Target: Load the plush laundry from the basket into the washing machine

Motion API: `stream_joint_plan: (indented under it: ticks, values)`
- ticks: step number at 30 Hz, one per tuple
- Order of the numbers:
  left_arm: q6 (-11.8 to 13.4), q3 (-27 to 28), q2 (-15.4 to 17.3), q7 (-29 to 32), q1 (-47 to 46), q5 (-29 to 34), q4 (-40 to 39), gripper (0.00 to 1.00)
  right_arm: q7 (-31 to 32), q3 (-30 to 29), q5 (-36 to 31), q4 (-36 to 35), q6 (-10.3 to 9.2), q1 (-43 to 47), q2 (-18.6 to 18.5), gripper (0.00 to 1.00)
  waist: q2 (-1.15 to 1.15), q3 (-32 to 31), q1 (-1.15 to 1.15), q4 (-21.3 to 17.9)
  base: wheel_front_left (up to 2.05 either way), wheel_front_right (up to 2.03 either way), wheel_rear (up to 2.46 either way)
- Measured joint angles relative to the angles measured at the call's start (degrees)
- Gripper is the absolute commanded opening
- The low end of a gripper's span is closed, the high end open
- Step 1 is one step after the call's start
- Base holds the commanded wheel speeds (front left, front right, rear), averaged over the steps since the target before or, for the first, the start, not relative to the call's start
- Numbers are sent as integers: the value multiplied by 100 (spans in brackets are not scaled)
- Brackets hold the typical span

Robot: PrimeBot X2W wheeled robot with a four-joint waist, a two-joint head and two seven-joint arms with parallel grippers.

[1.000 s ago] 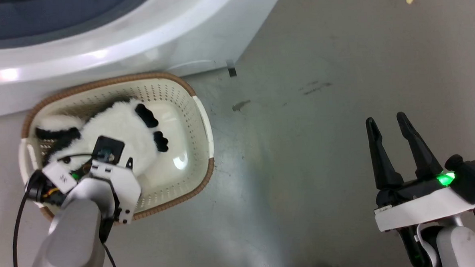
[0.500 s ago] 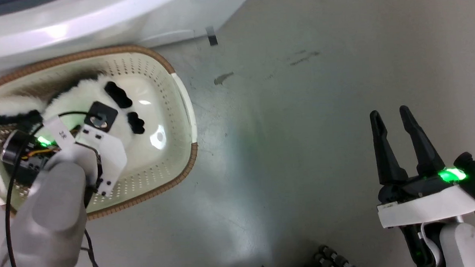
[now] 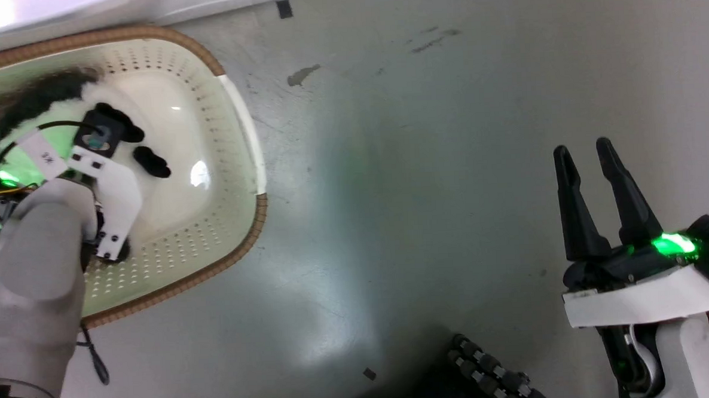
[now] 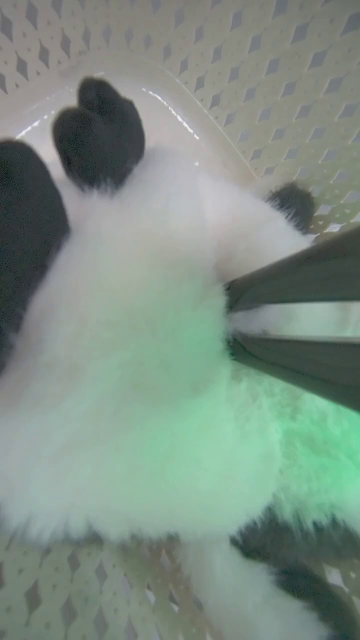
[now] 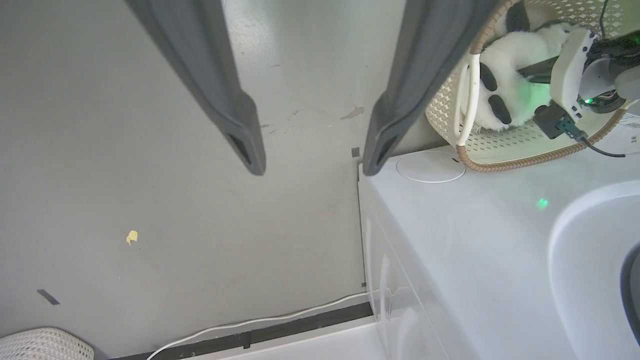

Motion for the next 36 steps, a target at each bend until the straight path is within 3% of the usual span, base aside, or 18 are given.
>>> stream_joint_plan:
  ticks: [10,16,18,19,26,31,34,35,36]
  values:
    - [156,70,191,-471,-175,-408,605,0,-121,163,91,101,0,-419,0,100,0,-24,0,-390,0,0,0]
    - [199,116,-393,-1027,171,-692,788,0,-145,-178,-180,193,0,-358,-4,100,0,-513,0,-378,0,0,0]
    - [196,120,-600,-1294,358,-776,842,0,-144,-174,-320,188,0,-240,-4,100,0,-759,0,-298,0,0,0]
    - [131,73,-826,-1729,634,-843,889,0,-144,-224,-487,176,0,-16,-2,100,0,-1209,0,-110,0,0,0]
    - [48,79,-1254,-2729,1216,-1059,944,0,-144,-434,-804,171,0,414,-2,100,0,-2263,0,391,0,0,0]
    - [20,94,-1447,-3061,1614,-1215,690,0,-145,-503,-979,171,0,702,-2,100,0,-2952,-1,771,0,0,0]
    - [16,135,-1486,-3076,1922,-1274,232,0,-145,-539,-1009,167,0,808,-2,100,0,-3317,-1,986,0,0,0]
    - [108,266,-1469,-3078,2317,-1346,-632,0,-145,-561,-1033,174,0,916,-2,100,0,-3639,-1,1186,0,0,0]
    - [142,326,-1458,-3078,2465,-1354,-922,0,-145,-560,-1037,175,0,943,-2,100,0,-3736,-2,1243,0,0,0]
